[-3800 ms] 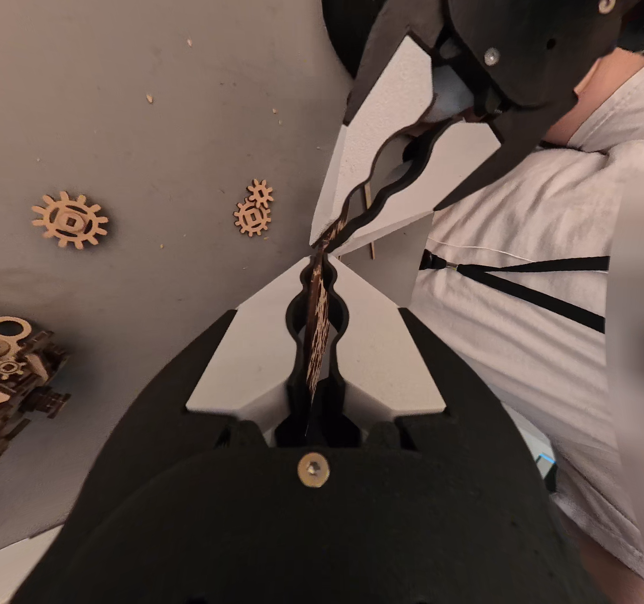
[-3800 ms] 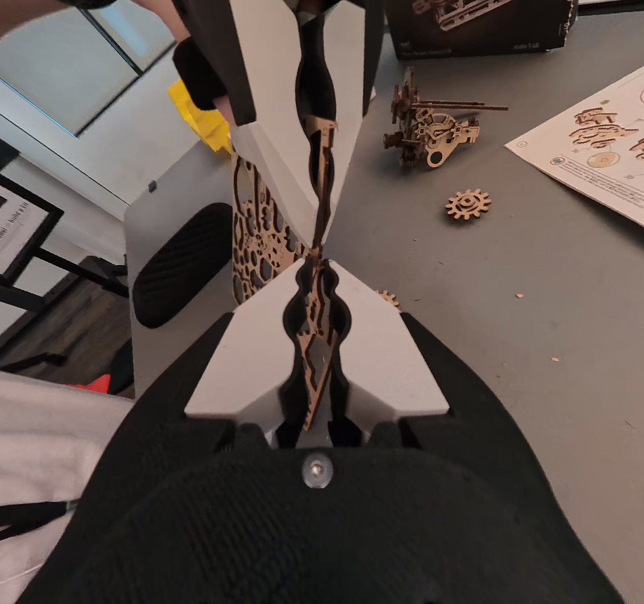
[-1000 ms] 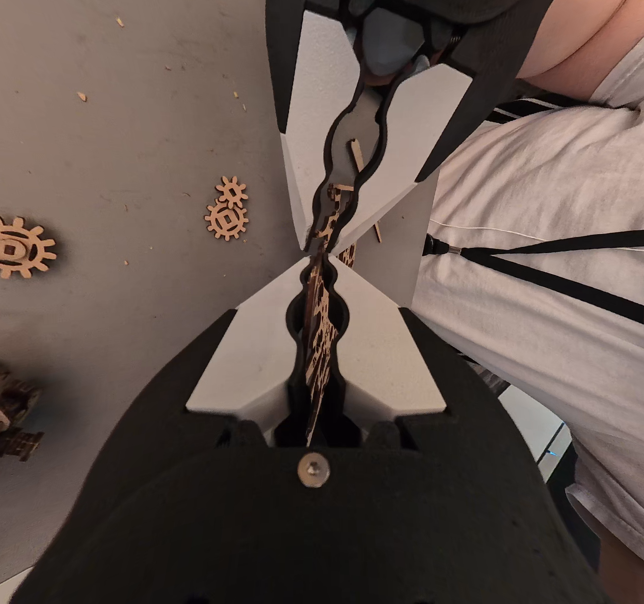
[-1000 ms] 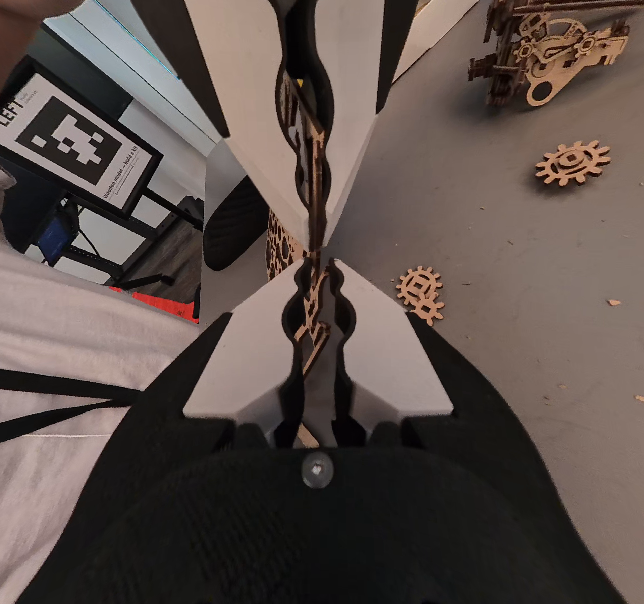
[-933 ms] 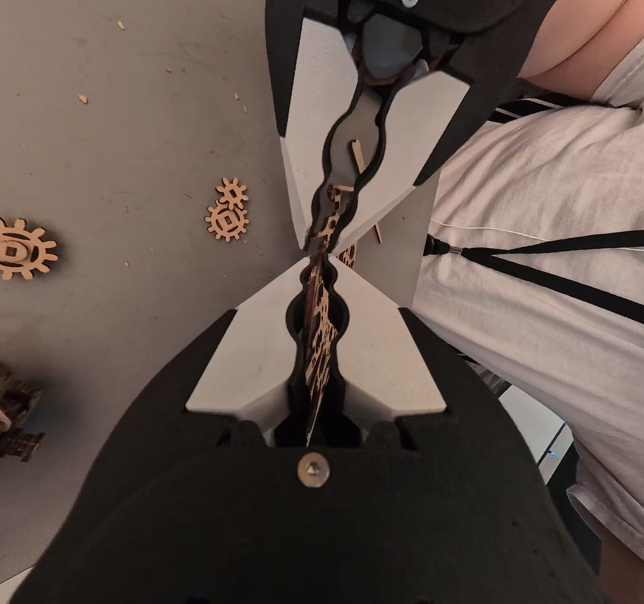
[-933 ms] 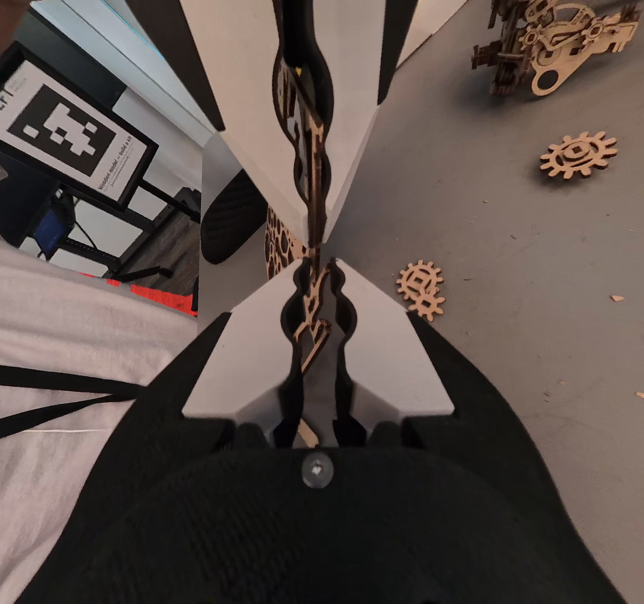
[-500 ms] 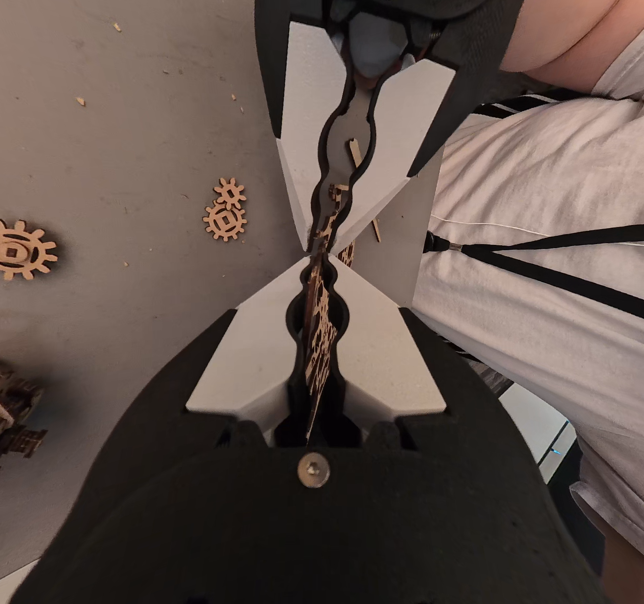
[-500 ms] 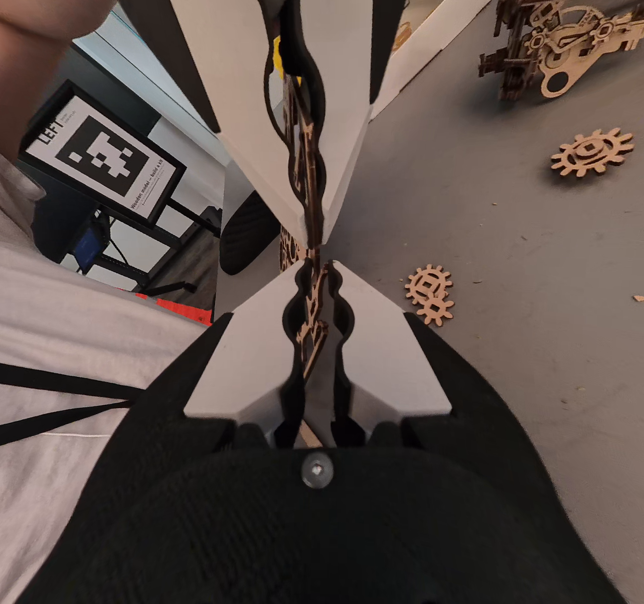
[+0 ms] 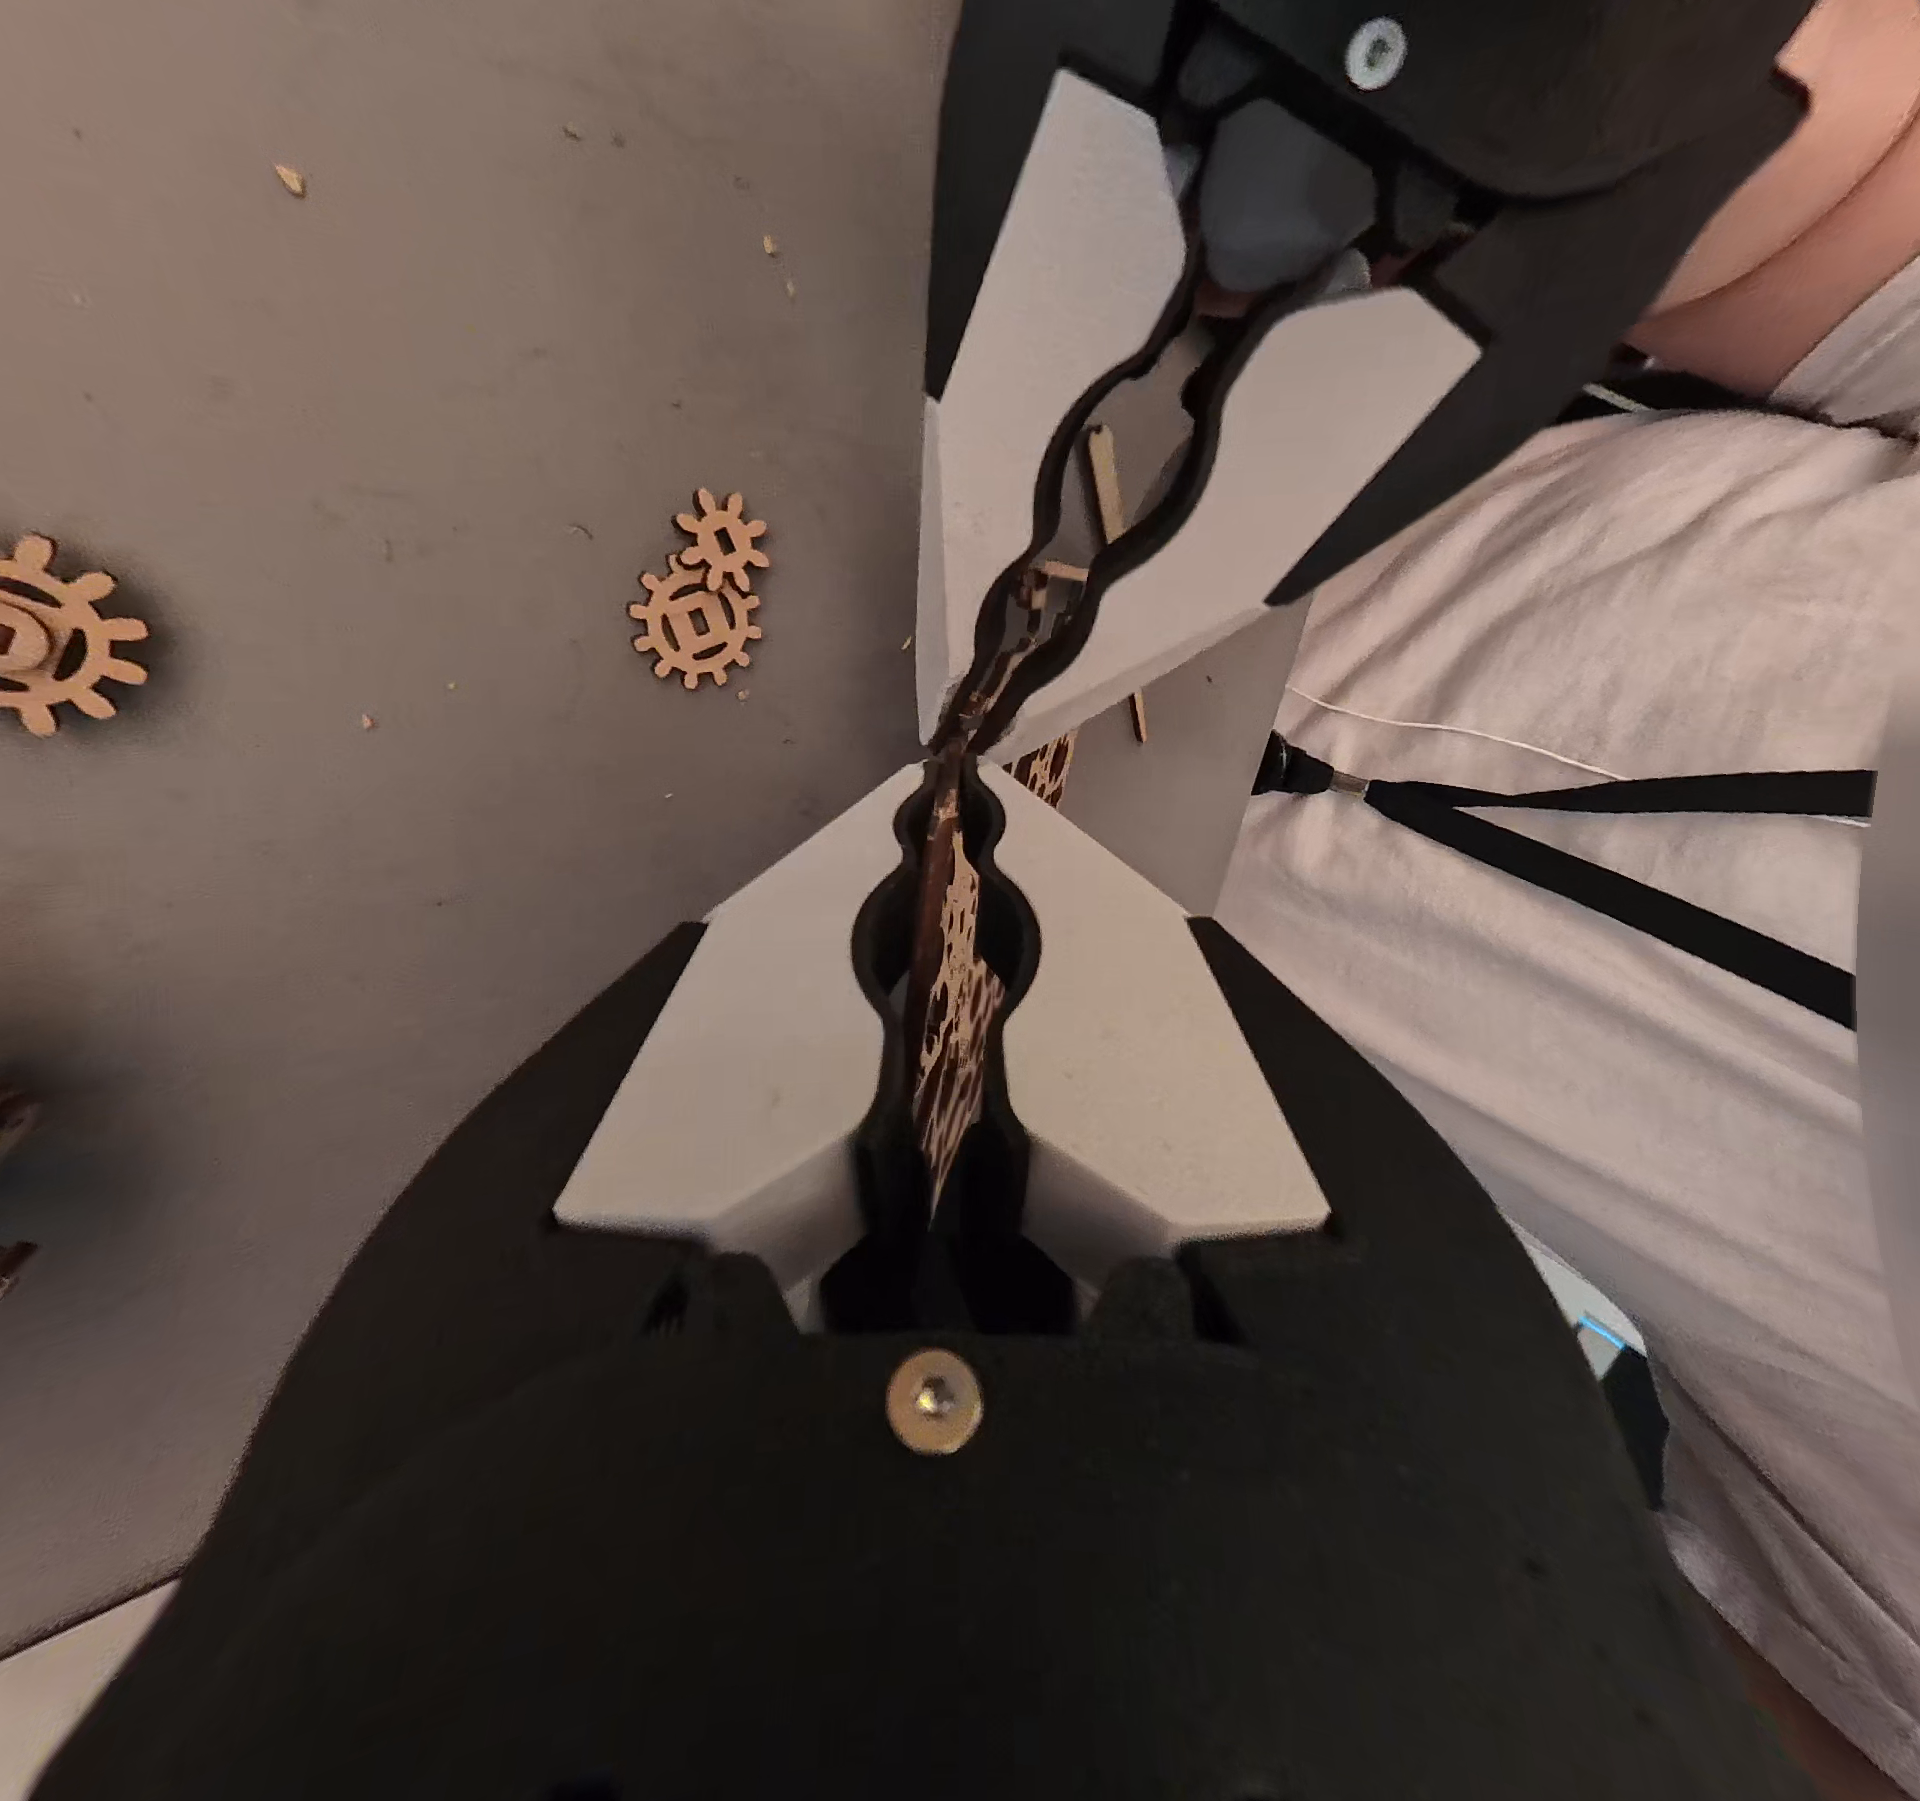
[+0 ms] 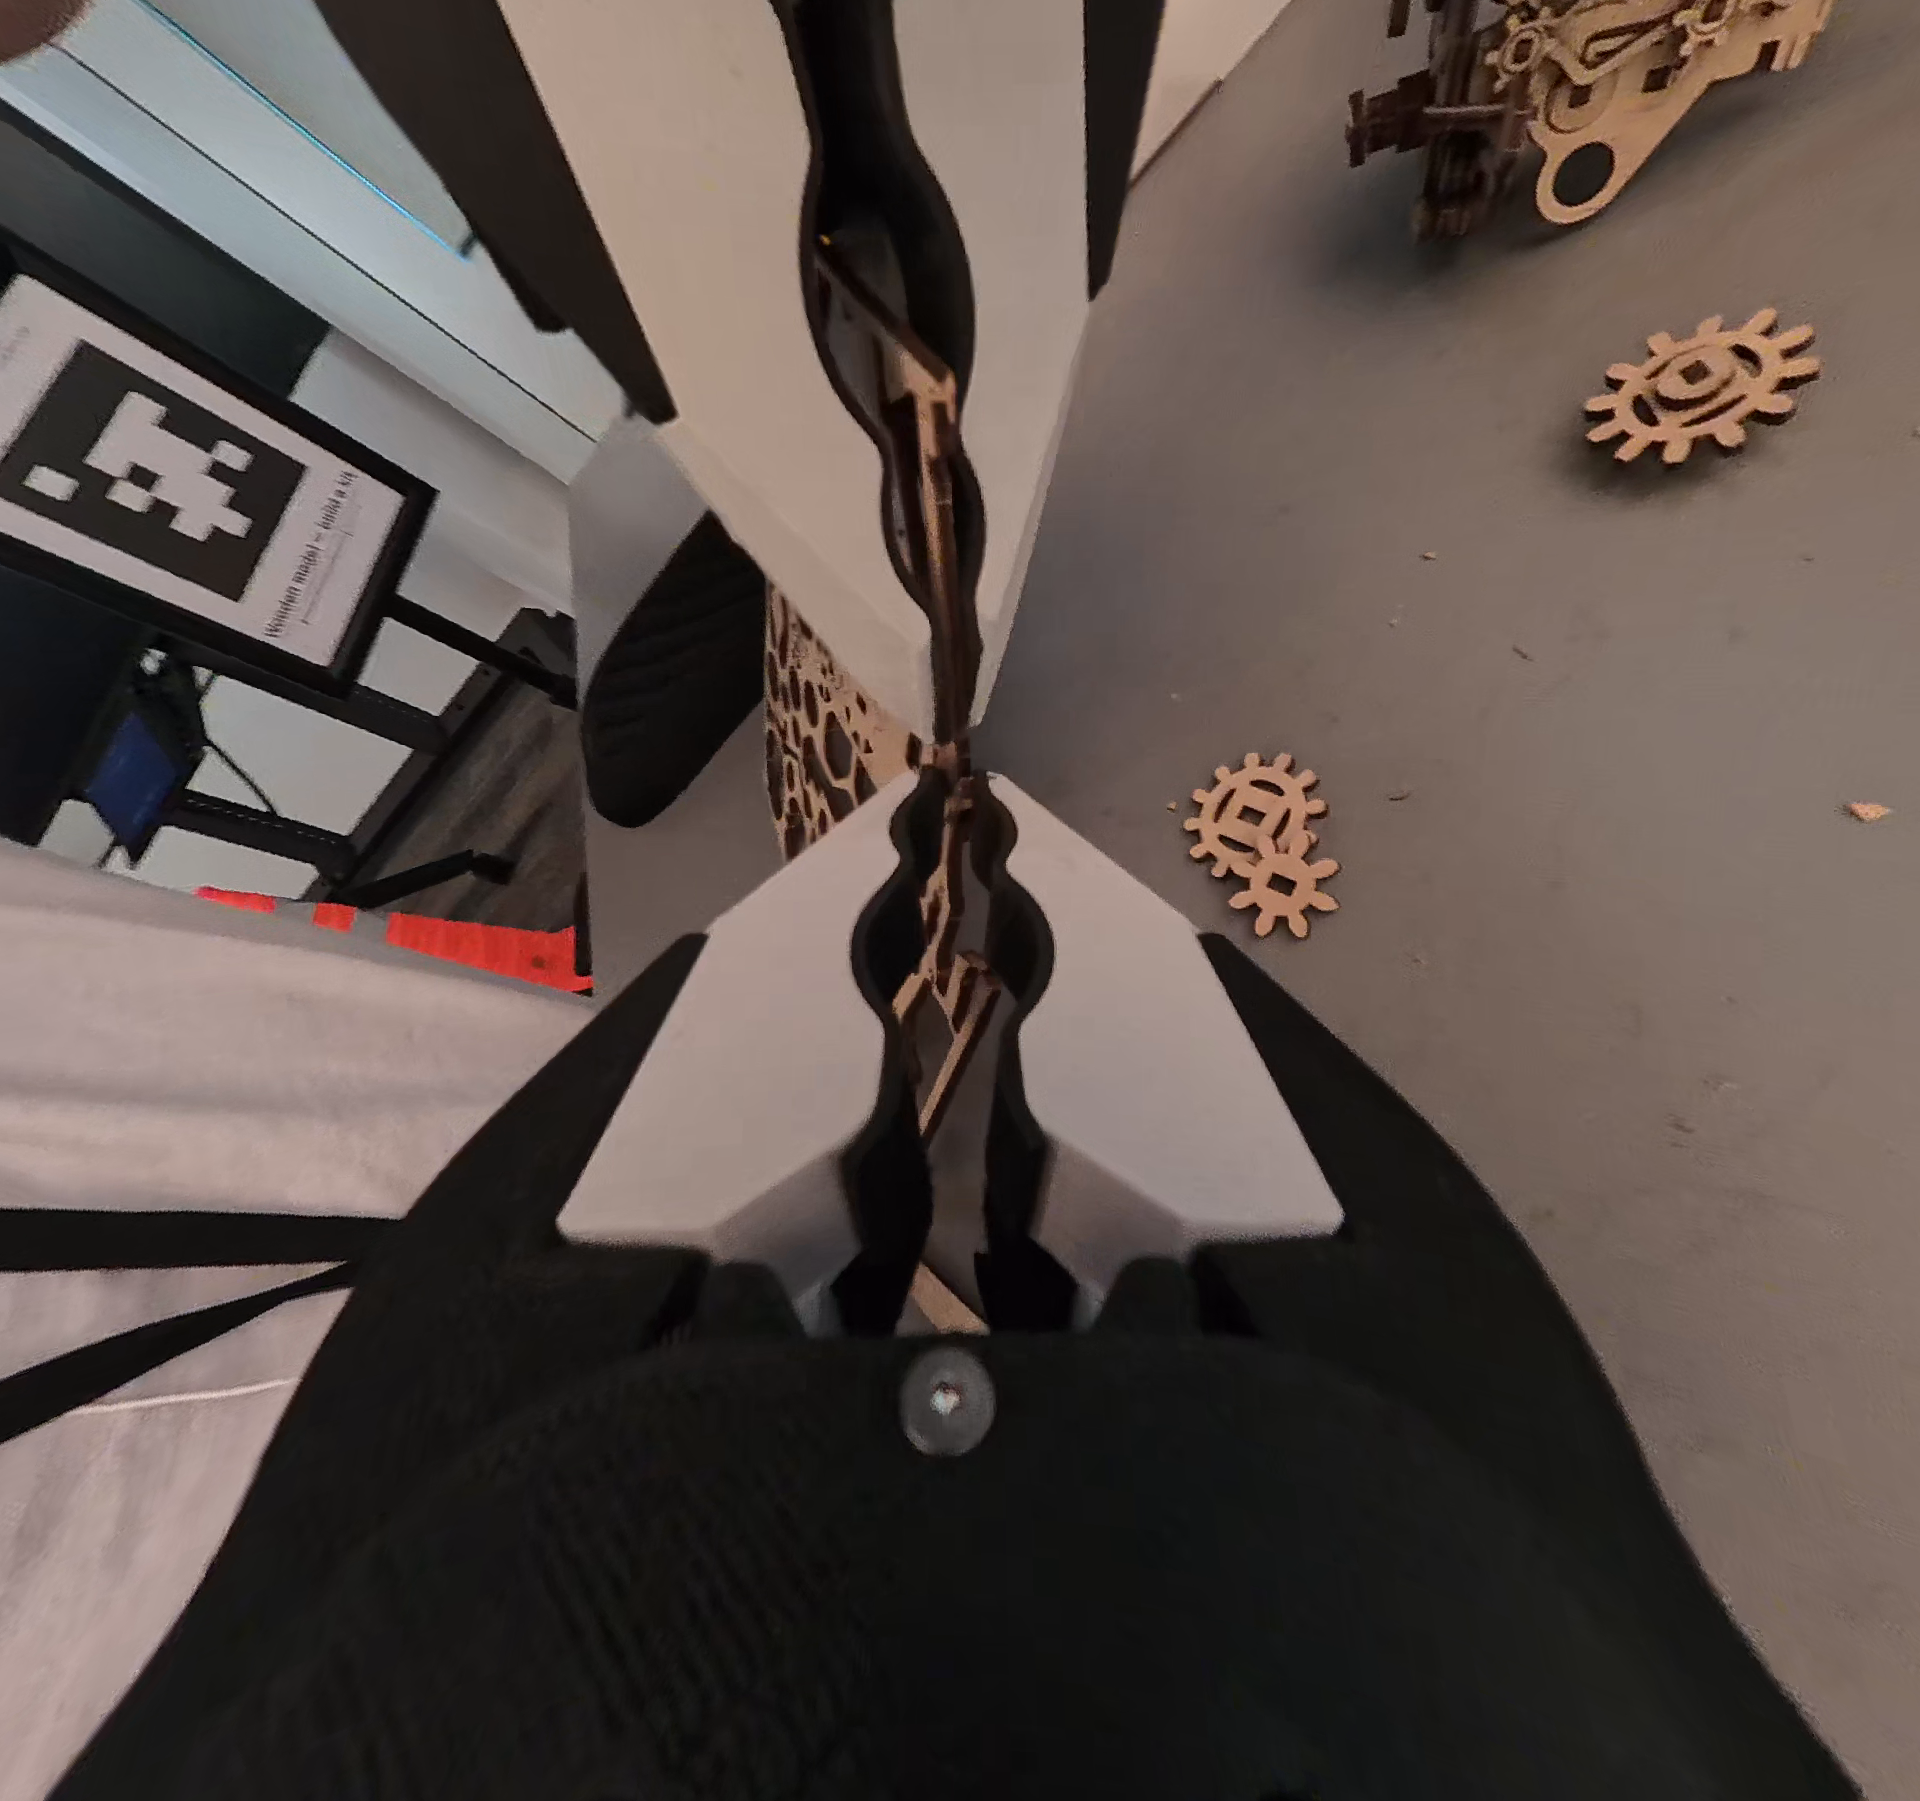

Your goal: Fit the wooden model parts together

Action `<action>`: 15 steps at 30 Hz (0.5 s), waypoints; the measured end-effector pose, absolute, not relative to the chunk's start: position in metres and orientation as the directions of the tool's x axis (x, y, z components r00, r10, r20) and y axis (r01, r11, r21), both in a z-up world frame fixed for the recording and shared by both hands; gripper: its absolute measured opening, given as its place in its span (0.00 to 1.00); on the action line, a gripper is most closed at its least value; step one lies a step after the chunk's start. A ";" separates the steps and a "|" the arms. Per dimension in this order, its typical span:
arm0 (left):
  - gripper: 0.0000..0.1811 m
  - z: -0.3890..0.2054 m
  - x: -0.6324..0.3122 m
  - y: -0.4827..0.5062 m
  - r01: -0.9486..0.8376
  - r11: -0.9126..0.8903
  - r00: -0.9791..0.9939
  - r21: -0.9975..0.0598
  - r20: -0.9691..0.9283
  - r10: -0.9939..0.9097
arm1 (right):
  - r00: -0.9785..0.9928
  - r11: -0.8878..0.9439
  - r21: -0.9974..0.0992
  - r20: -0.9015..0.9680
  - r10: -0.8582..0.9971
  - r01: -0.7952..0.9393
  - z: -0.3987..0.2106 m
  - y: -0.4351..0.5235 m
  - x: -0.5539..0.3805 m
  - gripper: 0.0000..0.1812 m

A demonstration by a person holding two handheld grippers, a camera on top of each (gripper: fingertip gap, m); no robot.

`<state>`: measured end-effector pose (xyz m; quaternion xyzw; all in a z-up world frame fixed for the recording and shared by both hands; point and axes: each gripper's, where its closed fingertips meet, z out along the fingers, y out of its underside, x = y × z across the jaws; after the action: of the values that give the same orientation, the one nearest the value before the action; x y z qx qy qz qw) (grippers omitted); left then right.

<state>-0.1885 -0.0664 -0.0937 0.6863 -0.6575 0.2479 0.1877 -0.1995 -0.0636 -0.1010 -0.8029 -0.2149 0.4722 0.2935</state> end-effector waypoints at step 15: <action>0.00 -0.099 -0.191 -0.063 -0.998 -0.050 0.023 -0.033 0.565 -0.825 | 0.688 -0.705 -0.681 -0.417 0.594 0.195 -0.109 -0.059 -0.199 0.01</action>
<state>-0.1911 -0.0634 -0.0992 0.6886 -0.6618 0.2252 0.1927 -0.1992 -0.0590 -0.1091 -0.8652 -0.2280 0.3225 0.3088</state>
